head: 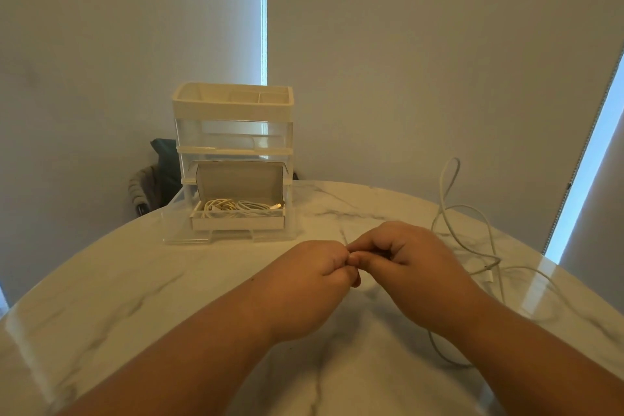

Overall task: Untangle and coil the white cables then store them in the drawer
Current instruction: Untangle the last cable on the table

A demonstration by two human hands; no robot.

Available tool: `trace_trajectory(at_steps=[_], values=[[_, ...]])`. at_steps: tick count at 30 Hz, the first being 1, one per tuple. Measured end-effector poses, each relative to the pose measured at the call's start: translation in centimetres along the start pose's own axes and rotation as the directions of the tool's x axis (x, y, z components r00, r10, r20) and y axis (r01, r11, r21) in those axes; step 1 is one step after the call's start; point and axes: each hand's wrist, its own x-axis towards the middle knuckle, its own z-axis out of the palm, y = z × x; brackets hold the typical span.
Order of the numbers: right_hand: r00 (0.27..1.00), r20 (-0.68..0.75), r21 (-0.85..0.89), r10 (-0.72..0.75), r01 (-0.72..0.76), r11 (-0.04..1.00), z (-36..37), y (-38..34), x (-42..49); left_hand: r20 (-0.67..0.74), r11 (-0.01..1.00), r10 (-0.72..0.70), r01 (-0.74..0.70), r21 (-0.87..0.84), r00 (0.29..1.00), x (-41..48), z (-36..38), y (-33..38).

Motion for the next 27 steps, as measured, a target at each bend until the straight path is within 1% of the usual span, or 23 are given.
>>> trace_trajectory(at_steps=[3, 5, 8, 10, 12, 14, 16, 17, 19, 20, 23, 25, 27], values=[[0.998, 0.067, 0.006, -0.003, 0.003, 1.0, -0.2, 0.0, 0.1, 0.021, 0.999, 0.014, -0.015, 0.043, 1.0, 0.1, -0.1, -0.4], [0.992, 0.125, 0.02, 0.022, -0.025, 0.999, -0.4, 0.2, 0.2, 0.027, 0.997, 0.021, -0.023, 0.068, 0.999, 0.2, -0.2, -0.7], [0.969, 0.237, 0.025, 0.076, -0.084, 0.996, -0.4, 0.5, 0.1, 0.035, 0.999, 0.015, -0.017, 0.039, 0.999, 0.2, -0.1, -1.1], [0.953, 0.3, 0.048, 0.05, -0.067, 0.997, -0.3, 0.5, 0.0, 0.047, 0.999, 0.014, -0.015, 0.035, 0.999, 0.2, -0.1, -1.3], [0.955, 0.294, 0.069, 0.03, -0.052, 0.996, -0.3, 0.5, 0.0, 0.026, 0.995, 0.036, -0.039, 0.094, 0.999, 0.2, -0.1, -1.2], [0.963, 0.269, 0.045, 0.028, -0.042, 0.998, -0.4, 0.8, -0.1, 0.011, 0.986, 0.078, -0.079, 0.145, 0.997, 0.1, -0.2, -1.0], [0.962, 0.273, 0.005, 0.018, -0.02, 1.0, -0.4, 0.9, -0.1, 0.023, 0.982, 0.091, -0.094, 0.163, 0.996, -0.2, 0.0, -0.5], [0.96, 0.281, 0.014, 0.011, -0.015, 1.0, -0.5, 0.9, -0.1, 0.033, 0.98, 0.096, -0.1, 0.174, 0.995, -0.2, 0.1, -0.4], [0.957, 0.29, 0.069, 0.009, -0.031, 0.997, -0.6, 1.2, 0.0, 0.053, 0.979, 0.098, -0.106, 0.175, 0.994, -0.3, 0.1, -0.1], [0.956, 0.292, 0.103, 0.017, -0.049, 0.993, -0.6, 1.2, 0.0, 0.069, 0.984, 0.091, -0.1, 0.15, 0.993, -0.3, 0.0, 0.1], [0.949, 0.317, 0.274, -0.007, -0.084, 0.958, -0.5, 1.2, -0.1, 0.135, 0.995, 0.056, -0.067, 0.079, 0.989, -0.5, -0.6, 0.6], [0.947, 0.316, 0.384, -0.053, -0.077, 0.92, -0.3, 1.0, -0.2, 0.16, 0.993, 0.042, -0.059, 0.1, 0.986, -0.6, -1.0, 0.8], [0.946, 0.318, 0.436, -0.064, -0.086, 0.896, -0.2, 0.7, -0.2, 0.168, 0.988, 0.036, -0.06, 0.14, 0.985, -0.8, -1.3, 1.0]])
